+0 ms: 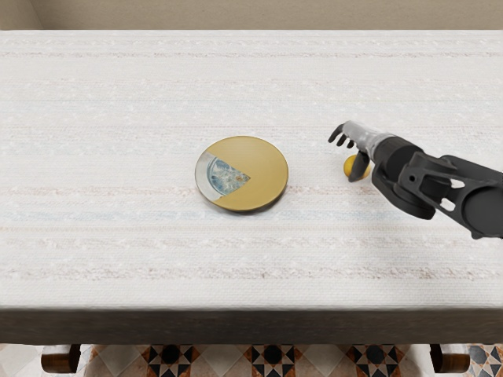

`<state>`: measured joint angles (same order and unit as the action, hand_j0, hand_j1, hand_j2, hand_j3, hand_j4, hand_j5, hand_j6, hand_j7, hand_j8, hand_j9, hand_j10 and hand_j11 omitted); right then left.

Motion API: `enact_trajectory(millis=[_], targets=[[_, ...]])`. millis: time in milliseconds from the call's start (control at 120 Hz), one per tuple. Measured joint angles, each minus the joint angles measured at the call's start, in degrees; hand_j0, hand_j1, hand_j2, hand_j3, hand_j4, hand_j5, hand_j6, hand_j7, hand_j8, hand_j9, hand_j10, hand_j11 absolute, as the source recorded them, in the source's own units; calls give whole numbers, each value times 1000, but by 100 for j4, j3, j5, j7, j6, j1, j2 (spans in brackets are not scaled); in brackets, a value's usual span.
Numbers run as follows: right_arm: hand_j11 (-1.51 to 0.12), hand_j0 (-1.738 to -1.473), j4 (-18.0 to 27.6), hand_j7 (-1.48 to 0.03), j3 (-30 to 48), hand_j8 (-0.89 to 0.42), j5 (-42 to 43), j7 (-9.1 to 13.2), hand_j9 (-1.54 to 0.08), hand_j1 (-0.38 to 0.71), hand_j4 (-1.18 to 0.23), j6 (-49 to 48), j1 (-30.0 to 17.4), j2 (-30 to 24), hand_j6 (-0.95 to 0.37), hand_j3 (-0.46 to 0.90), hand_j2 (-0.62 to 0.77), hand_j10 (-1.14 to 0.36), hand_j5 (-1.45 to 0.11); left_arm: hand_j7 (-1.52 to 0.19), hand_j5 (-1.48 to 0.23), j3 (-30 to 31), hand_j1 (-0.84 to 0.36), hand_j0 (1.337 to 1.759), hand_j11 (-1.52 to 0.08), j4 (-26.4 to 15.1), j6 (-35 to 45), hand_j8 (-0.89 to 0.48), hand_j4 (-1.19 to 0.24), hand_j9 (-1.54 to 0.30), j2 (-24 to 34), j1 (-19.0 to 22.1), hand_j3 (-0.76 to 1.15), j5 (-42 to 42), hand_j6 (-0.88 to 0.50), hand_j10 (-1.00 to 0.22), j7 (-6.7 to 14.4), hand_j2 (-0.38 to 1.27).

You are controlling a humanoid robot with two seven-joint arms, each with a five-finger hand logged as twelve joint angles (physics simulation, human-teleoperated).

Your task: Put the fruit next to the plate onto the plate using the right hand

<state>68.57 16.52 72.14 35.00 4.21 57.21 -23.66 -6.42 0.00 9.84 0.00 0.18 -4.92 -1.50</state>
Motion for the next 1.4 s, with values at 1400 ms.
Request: enact_trajectory(millis=[1400], targets=[[-723, -1650, -167, -705, 7, -382, 3, 14, -723, 277, -547, 287, -252, 38, -440, 0, 24, -518, -708, 0, 0, -1, 349, 1658, 0, 0, 0, 0, 0, 0, 0, 0, 0, -1, 0, 0, 0, 0]])
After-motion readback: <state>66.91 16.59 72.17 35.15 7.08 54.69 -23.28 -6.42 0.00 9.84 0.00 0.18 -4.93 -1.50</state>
